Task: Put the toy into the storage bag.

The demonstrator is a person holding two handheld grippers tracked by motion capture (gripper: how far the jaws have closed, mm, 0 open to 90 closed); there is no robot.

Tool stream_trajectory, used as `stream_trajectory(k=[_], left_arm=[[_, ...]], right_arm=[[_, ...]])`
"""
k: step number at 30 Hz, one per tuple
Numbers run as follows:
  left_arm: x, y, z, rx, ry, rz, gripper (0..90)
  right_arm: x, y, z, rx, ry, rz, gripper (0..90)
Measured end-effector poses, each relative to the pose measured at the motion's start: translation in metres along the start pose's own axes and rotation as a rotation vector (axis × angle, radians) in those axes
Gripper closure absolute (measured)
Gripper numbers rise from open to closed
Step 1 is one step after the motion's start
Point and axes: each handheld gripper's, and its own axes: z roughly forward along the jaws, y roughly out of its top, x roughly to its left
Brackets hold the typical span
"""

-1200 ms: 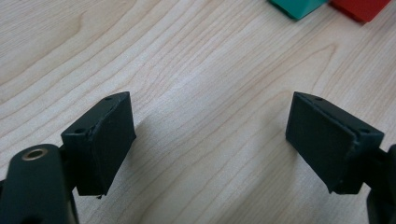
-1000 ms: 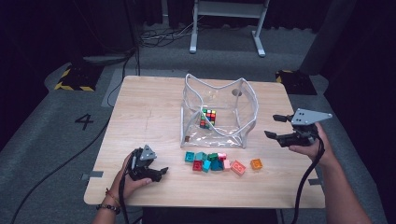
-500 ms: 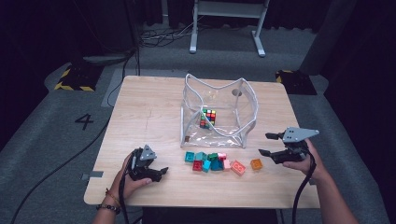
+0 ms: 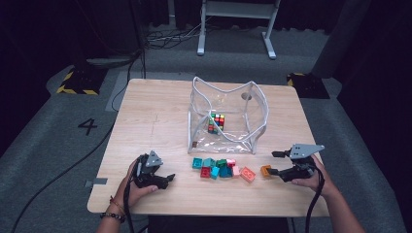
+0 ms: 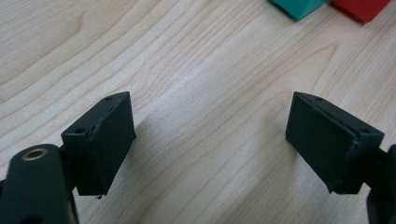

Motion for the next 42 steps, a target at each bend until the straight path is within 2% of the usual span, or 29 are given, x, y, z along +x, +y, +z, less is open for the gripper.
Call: stream_trajectory(k=[5,8,10,15,17,20,25,26,28,35,42], left_arm=[[0.0,0.0,0.0,0.001,-0.001,0.0,15.8],[0.0,0.0,0.0,0.001,-0.001,0.001,15.8],[0.0,0.0,0.0,0.001,-0.001,0.0,15.8],[0.0,0.0,0.0,0.001,-0.002,0.0,15.8],[0.0,0.0,0.0,0.001,-0.001,0.001,15.8],[0.0,0.0,0.0,0.0,0.0,0.0,15.8],[0.0,0.0,0.0,0.0,0.0,0.0,15.8],[0.0,0.0,0.0,0.0,0.0,0.0,15.8],[0.0,0.0,0.0,0.0,0.0,0.0,15.8],[0.0,0.0,0.0,0.0,0.0,0.0,15.8],[0.0,0.0,0.0,0.0,0.0,0.0,15.8]], right_arm=[[0.002,-0.011,0.009,0.03,0.017,0.016,29.7],[0.003,-0.015,0.013,0.05,0.009,0.014,29.5],[0.002,-0.018,0.016,0.048,0.006,0.004,29.4],[-0.001,-0.025,0.023,0.05,0.003,0.022,29.6],[-0.003,-0.027,0.026,0.053,0.015,0.027,29.6],[-0.004,-0.029,0.028,0.058,0.004,0.026,30.3],[-0.005,-0.03,0.031,0.043,0.016,0.024,40.2],[-0.005,-0.03,0.031,0.048,0.019,0.023,40.7],[-0.004,-0.03,0.033,0.062,0.021,0.019,47.4],[-0.004,-0.031,0.035,0.057,0.02,0.031,48.8],[-0.001,-0.03,0.035,0.049,0.014,0.018,49.1]])
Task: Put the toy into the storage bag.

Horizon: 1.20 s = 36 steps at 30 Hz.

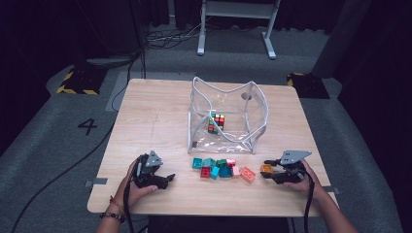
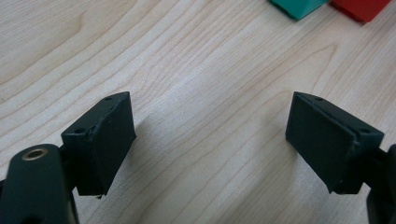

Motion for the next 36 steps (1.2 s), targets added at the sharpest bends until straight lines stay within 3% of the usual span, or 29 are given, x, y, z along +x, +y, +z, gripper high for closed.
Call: stream_trajectory(k=[7,17,24,33,36], left_arm=[[0.0,0.0,0.0,-0.001,0.001,-0.001,15.8],[0.0,0.0,0.0,0.001,-0.001,0.0,15.8],[0.0,0.0,0.0,0.0,0.0,-0.001,15.8],[0.0,0.0,0.0,0.0,0.0,-0.001,15.8],[0.0,0.0,0.0,0.0,0.0,-0.001,15.8]], right_arm=[[-0.002,0.003,-0.007,-0.037,-0.016,0.023,49.1],[-0.013,0.014,-0.028,-0.102,-0.086,0.051,49.2],[-0.023,0.036,-0.052,-0.17,-0.149,0.049,49.2],[-0.034,0.068,-0.075,-0.212,-0.188,0.029,49.2],[-0.036,0.081,-0.081,-0.203,-0.201,0.008,49.2]])
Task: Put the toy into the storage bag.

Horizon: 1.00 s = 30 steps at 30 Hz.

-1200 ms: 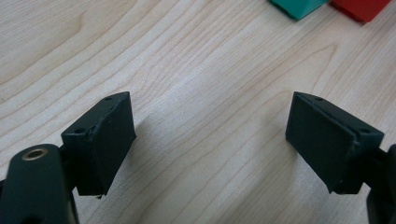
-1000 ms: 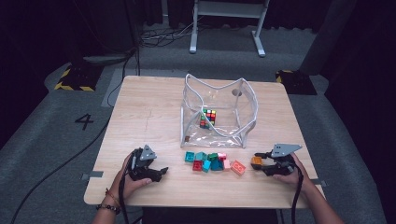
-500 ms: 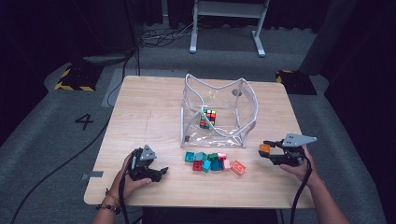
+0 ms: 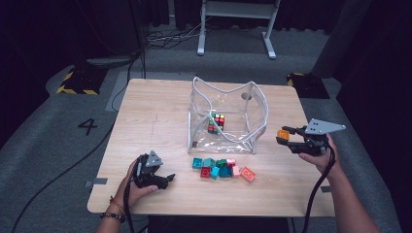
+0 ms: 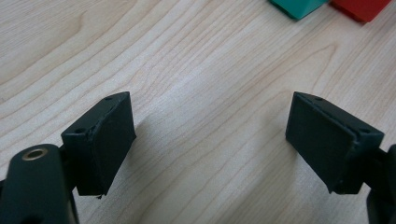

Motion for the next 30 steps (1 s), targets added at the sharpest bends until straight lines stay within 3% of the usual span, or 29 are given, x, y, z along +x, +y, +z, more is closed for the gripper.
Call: stream_trajectory(k=[11,24,30], left_arm=[[0.0,0.0,0.0,0.0,0.0,0.0,15.8],[0.0,0.0,0.0,0.0,0.0,0.0,15.8],[0.0,0.0,0.0,-0.001,0.0,0.0,15.8]], right_arm=[[-0.007,0.048,-0.01,-0.047,-0.028,-0.041,49.2],[-0.009,0.081,-0.006,-0.071,-0.025,-0.064,49.2],[-0.007,0.098,0.001,-0.071,-0.017,-0.098,49.2]])
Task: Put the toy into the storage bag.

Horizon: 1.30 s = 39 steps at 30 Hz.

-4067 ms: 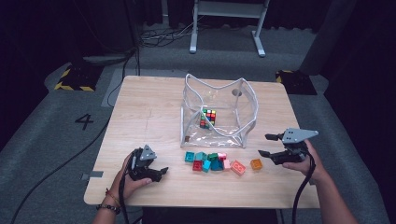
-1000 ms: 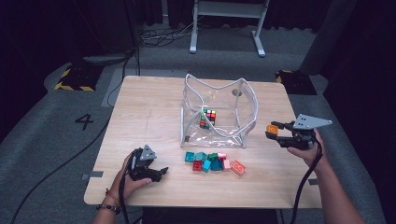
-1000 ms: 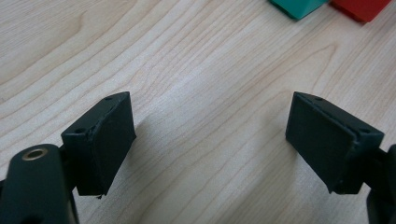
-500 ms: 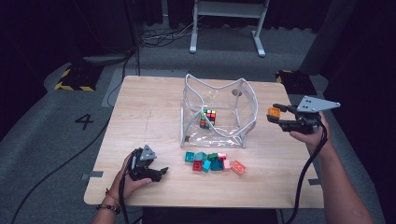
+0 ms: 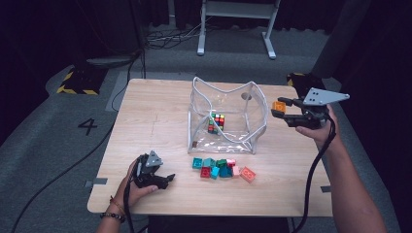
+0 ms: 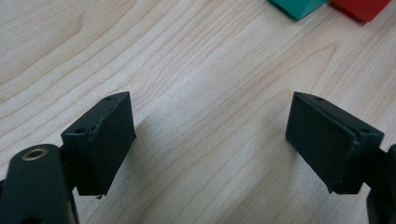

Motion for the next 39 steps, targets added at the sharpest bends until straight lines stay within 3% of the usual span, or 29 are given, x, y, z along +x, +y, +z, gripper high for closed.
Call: stream_trajectory(k=[11,23,39], left_arm=[[0.0,0.0,0.0,0.0,0.0,0.0,15.8],[0.0,0.0,0.0,0.0,0.0,0.0,15.8],[0.0,0.0,0.0,0.001,0.0,0.0,15.8]], right_arm=[[-0.004,0.017,0.026,0.032,0.043,-0.037,49.2],[-0.009,0.031,0.056,0.059,0.073,-0.037,49.2],[-0.006,0.042,0.11,0.187,0.136,-0.074,49.1]])
